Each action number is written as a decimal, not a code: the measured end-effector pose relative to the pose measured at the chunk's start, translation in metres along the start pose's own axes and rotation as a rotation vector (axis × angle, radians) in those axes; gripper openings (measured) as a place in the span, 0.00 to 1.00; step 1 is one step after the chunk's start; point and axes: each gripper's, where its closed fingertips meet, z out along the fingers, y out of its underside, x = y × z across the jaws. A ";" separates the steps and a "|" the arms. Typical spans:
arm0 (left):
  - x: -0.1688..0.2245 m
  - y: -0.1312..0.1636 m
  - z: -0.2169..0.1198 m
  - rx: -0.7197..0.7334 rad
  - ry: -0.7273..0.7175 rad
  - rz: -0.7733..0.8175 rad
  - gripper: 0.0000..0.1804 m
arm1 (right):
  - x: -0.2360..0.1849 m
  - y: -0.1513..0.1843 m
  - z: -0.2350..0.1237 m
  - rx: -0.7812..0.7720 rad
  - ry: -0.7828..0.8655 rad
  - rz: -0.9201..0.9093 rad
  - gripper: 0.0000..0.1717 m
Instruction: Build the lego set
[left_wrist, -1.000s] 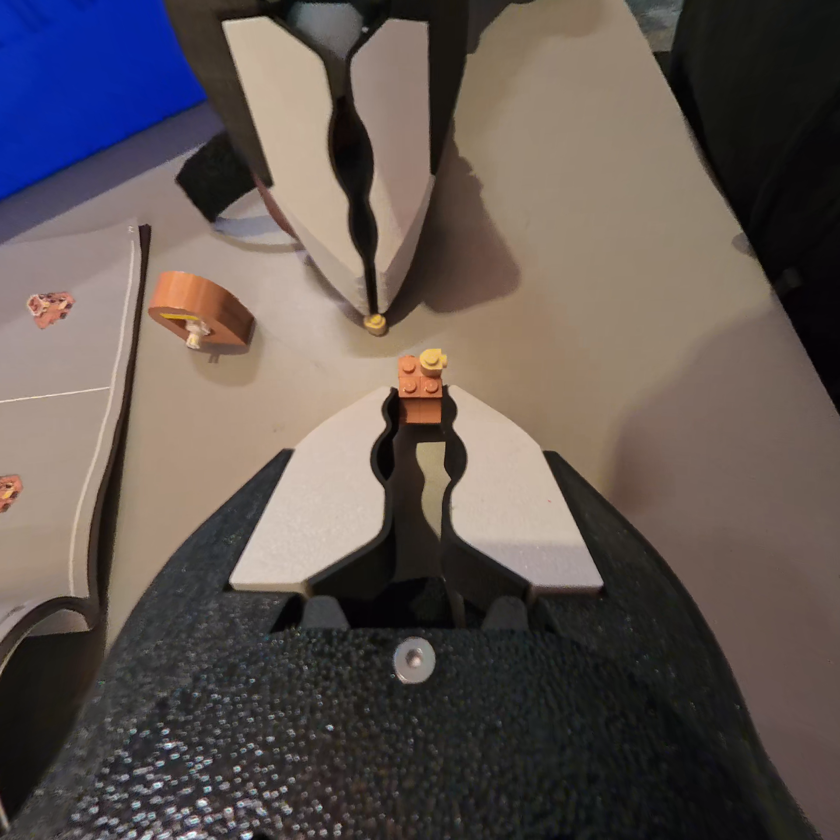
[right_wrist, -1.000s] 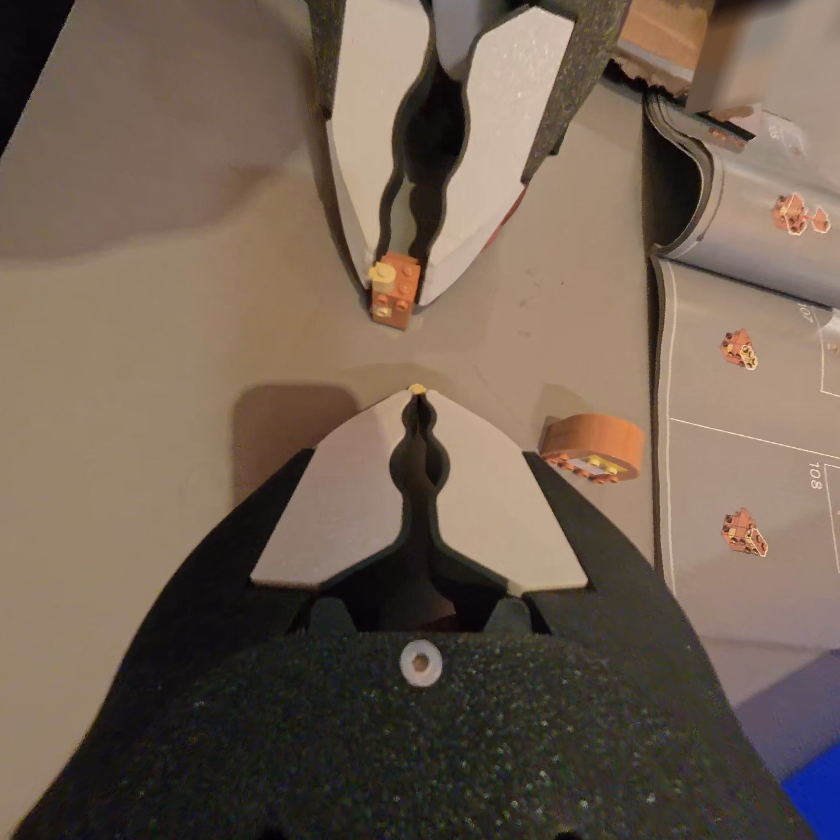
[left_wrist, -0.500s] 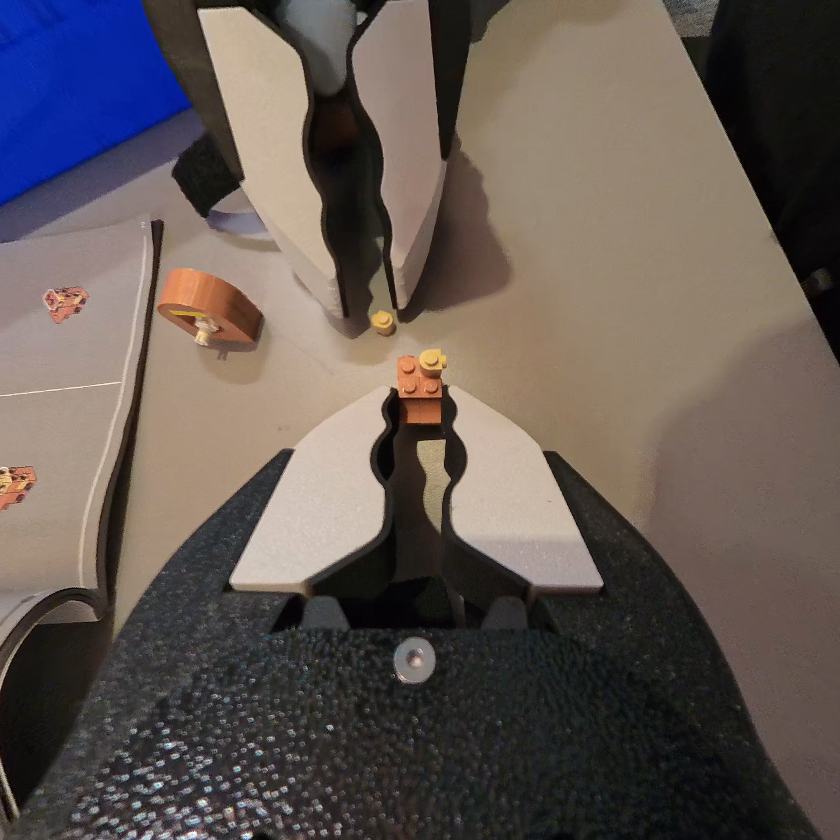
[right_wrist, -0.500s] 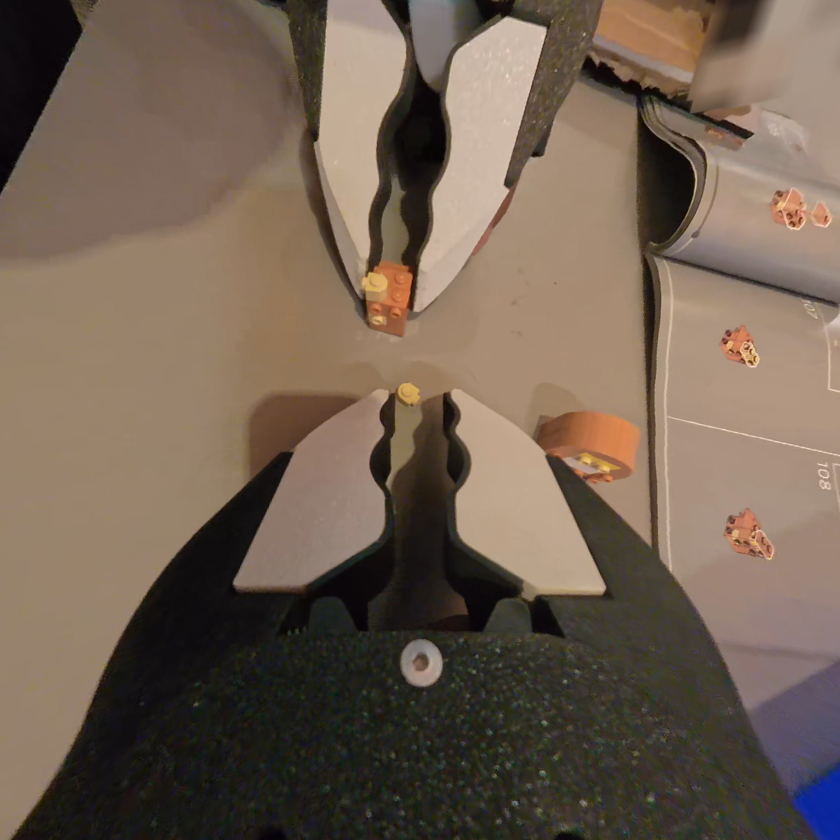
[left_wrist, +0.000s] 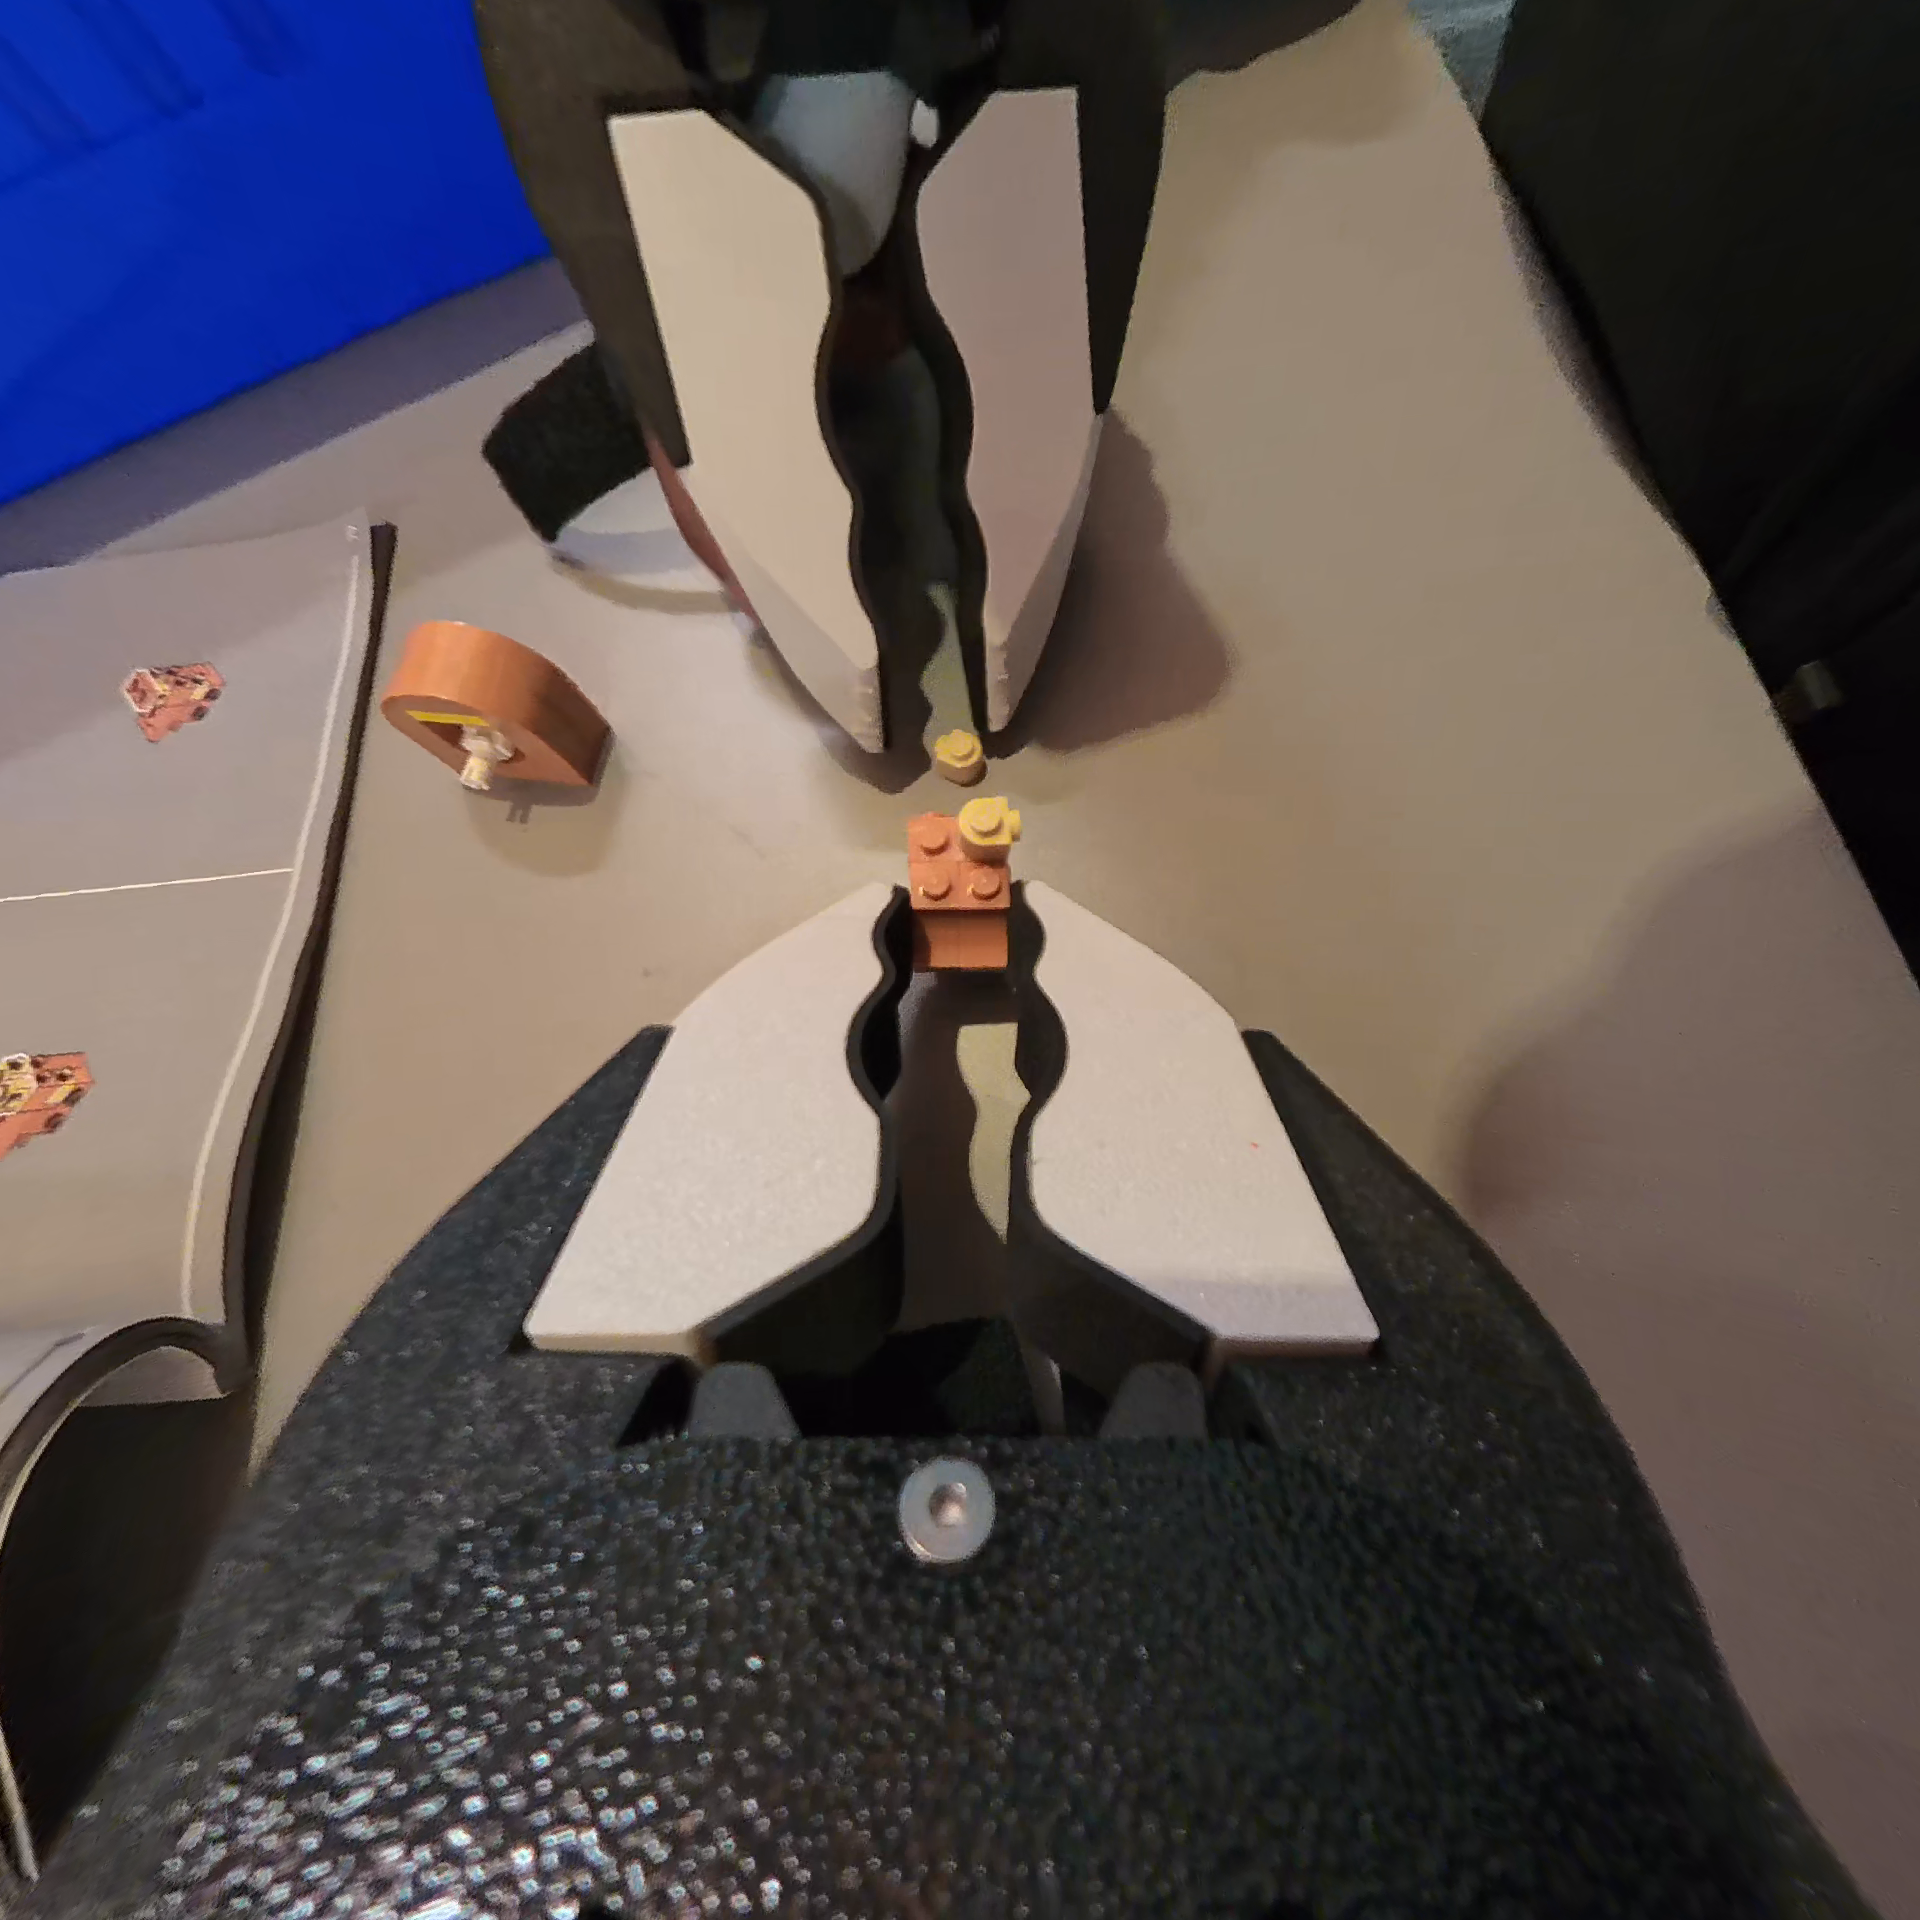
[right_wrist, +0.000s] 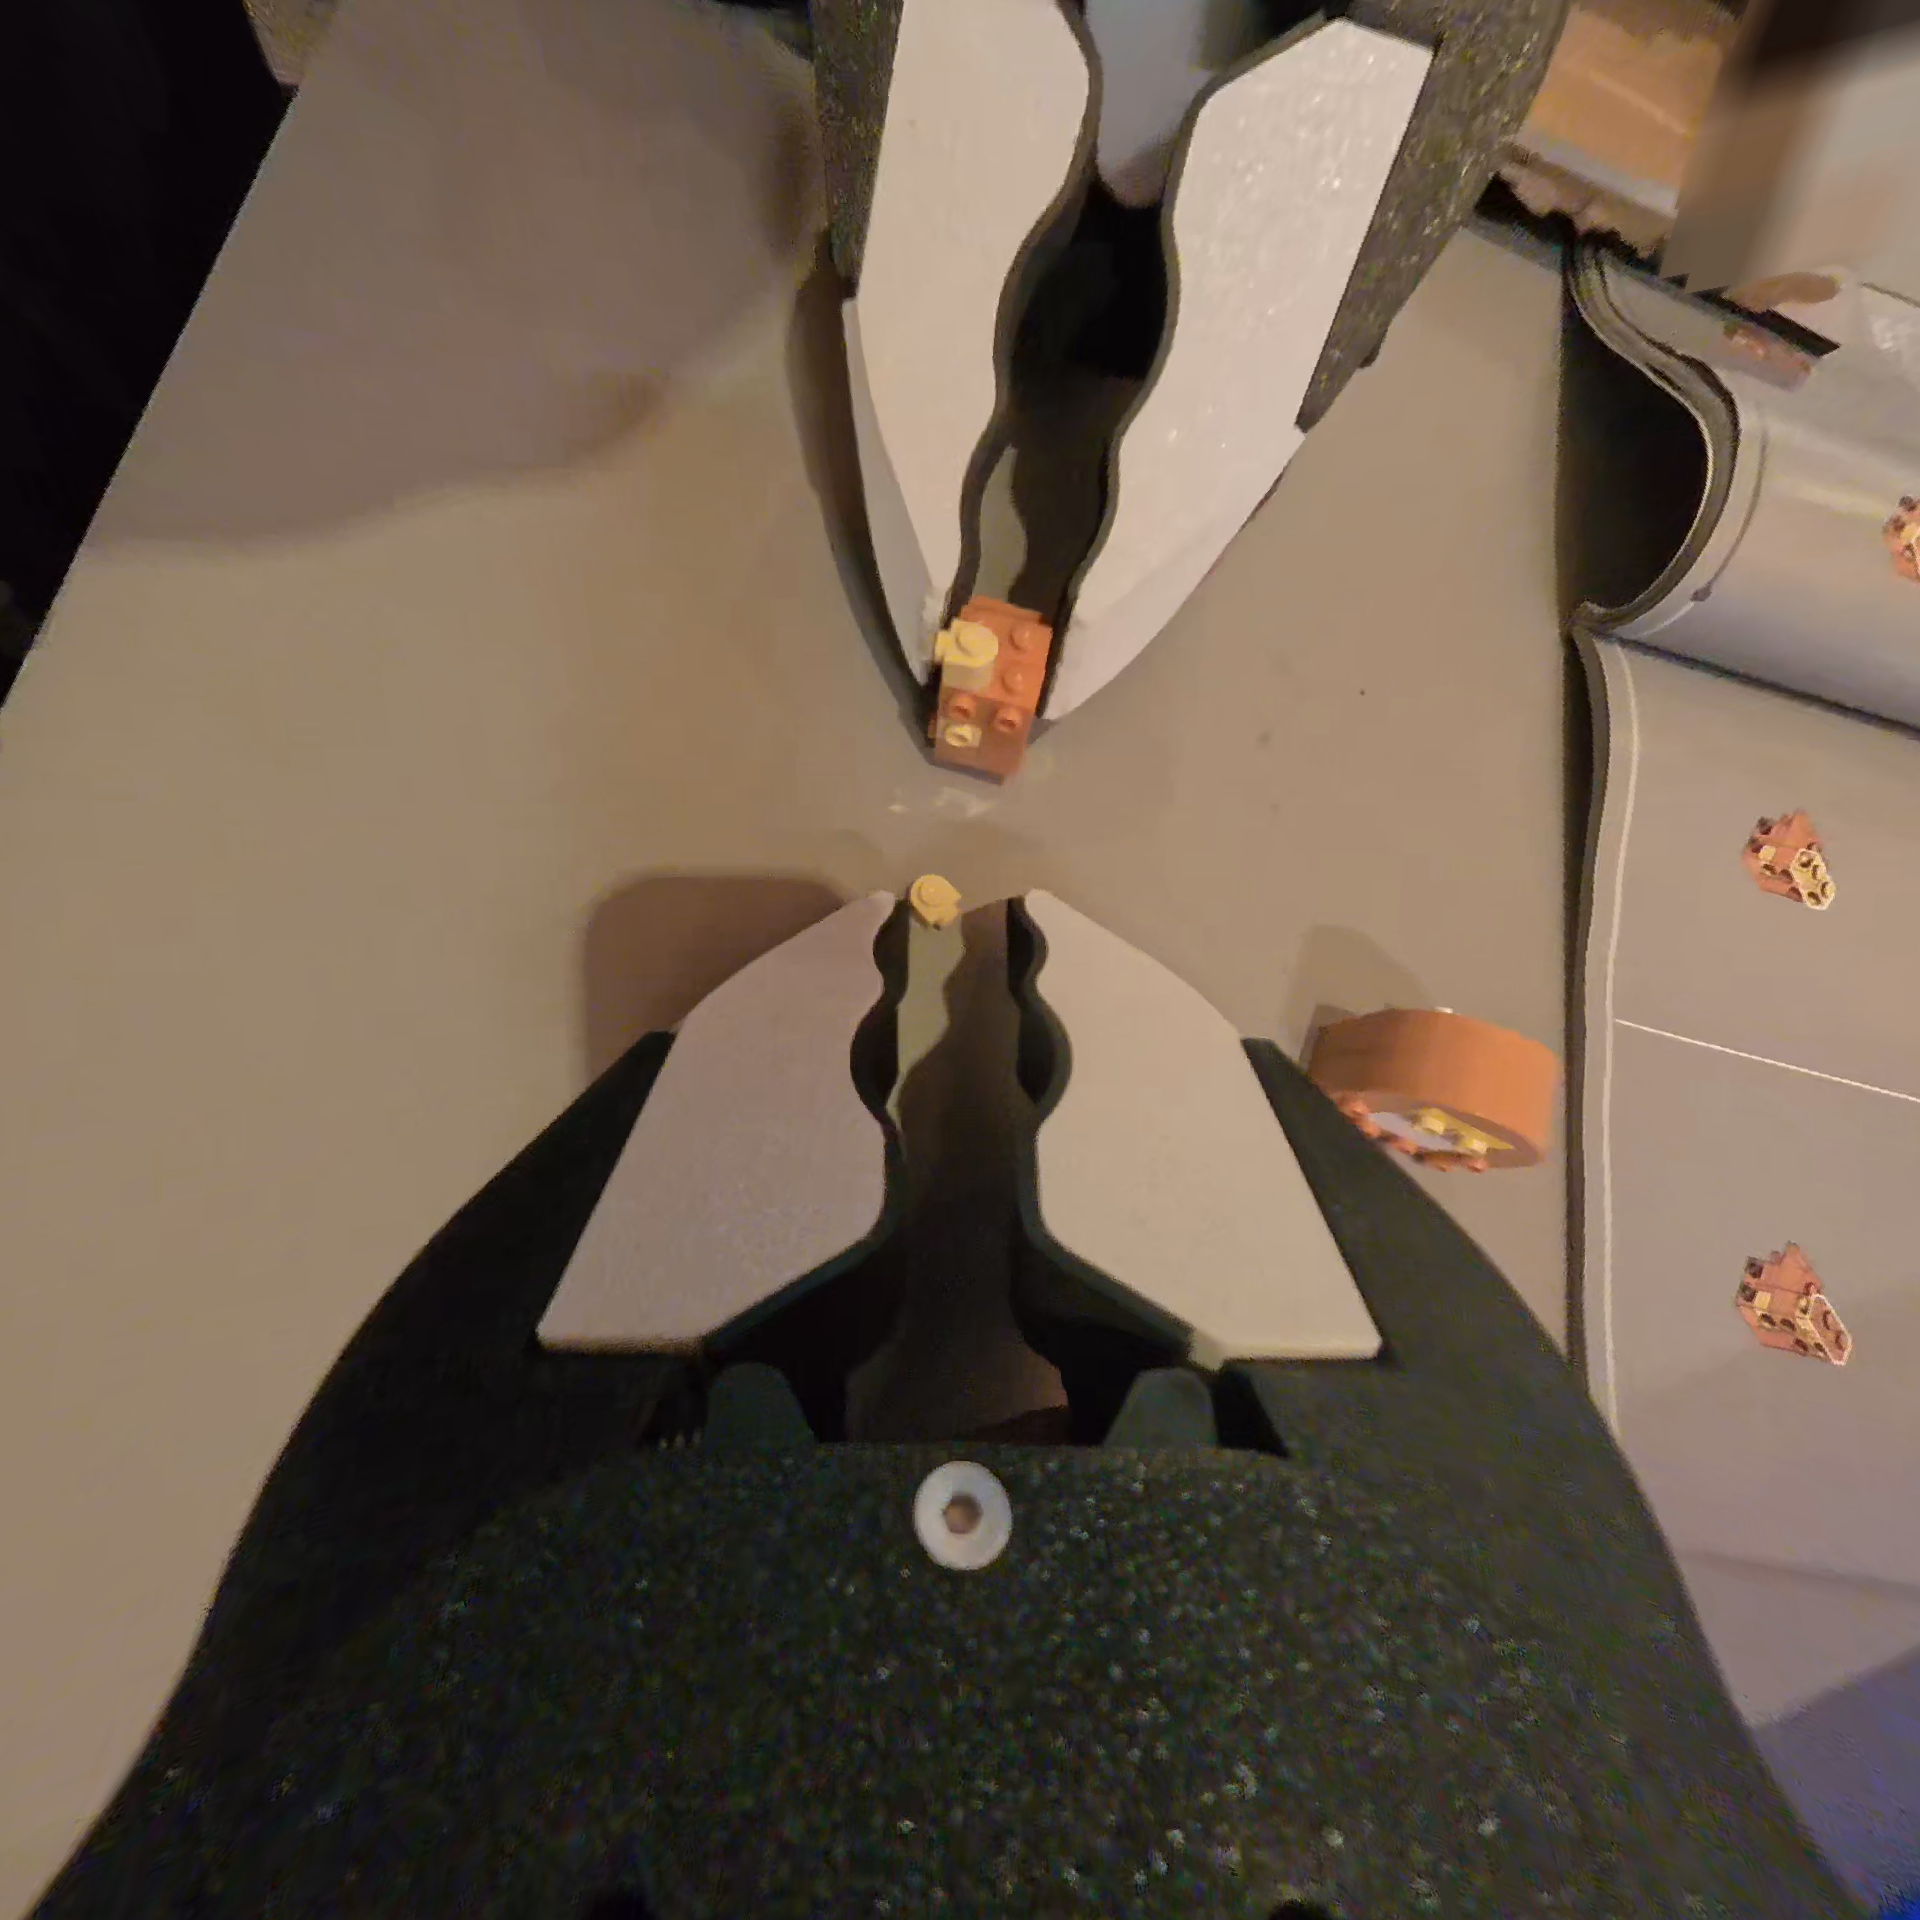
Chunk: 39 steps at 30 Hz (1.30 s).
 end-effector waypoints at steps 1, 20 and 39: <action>0.001 0.001 0.000 -0.003 0.009 0.002 0.09 | 0.000 0.000 0.001 0.004 -0.011 -0.005 0.12; 0.001 -0.002 0.011 -0.047 -0.057 -0.008 0.09 | 0.007 -0.030 -0.013 0.118 0.066 0.107 0.04; 0.002 -0.011 0.012 -0.018 -0.096 0.072 0.09 | 0.002 -0.034 -0.010 0.167 0.000 0.186 0.05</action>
